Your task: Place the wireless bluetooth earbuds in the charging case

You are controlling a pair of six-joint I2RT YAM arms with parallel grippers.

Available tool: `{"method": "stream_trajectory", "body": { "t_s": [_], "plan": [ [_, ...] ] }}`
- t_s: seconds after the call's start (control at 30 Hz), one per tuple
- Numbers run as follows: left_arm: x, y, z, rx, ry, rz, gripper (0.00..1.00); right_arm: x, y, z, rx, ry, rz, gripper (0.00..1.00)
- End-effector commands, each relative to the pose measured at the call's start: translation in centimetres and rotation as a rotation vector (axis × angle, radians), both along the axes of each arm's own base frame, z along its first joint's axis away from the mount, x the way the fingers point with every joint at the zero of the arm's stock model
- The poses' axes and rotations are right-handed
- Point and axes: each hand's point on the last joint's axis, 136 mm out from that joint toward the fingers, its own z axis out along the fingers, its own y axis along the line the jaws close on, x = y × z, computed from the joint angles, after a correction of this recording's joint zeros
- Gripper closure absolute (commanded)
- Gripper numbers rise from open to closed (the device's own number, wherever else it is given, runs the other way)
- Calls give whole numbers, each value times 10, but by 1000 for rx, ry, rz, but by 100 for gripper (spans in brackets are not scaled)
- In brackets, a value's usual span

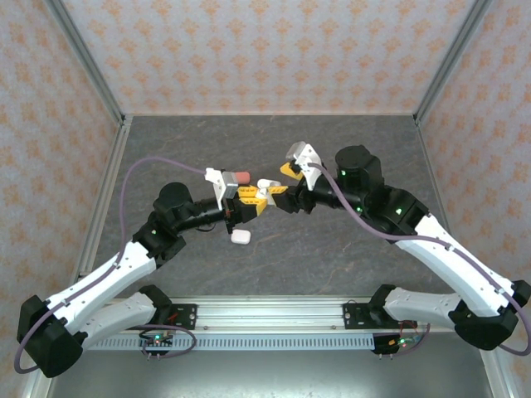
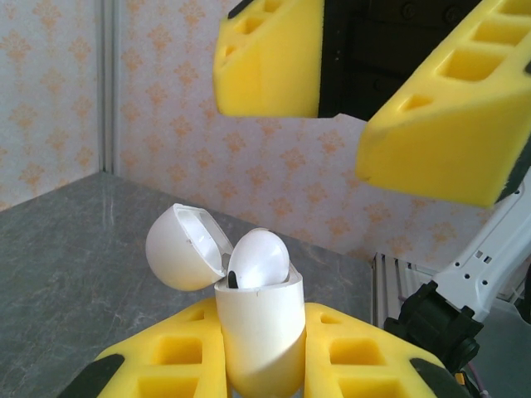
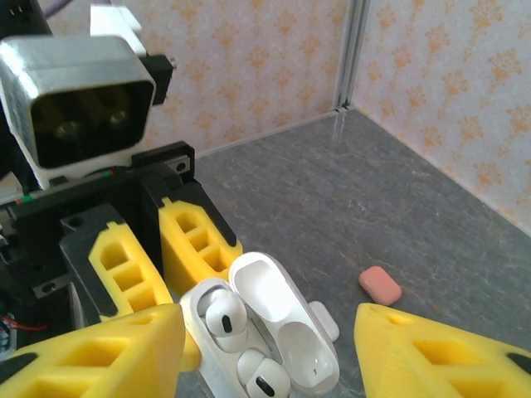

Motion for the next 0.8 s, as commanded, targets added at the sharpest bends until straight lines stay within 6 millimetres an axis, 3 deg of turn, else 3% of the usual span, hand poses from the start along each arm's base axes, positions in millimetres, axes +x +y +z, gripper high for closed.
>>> {"method": "stream_trajectory", "body": {
  "t_s": [0.0,0.17,0.3,0.5,0.77],
  "plan": [
    [-3,0,27,-47,-85,-3,100,-2,-11,23,77,26,-29,33],
    [-3,0,29,-54,-93,-6,100,-2,-23,23,153,126,-31,1],
    [-4,0,32,-61,-97,-11,100,1,-22,10,207,274,-5,1],
    [-5,-1,32,-59,-95,-16,100,-1,2,-15,215,437,98,1],
    [-4,0,29,-57,-87,-9,100,-14,17,-11,241,493,235,1]
  ]
}}
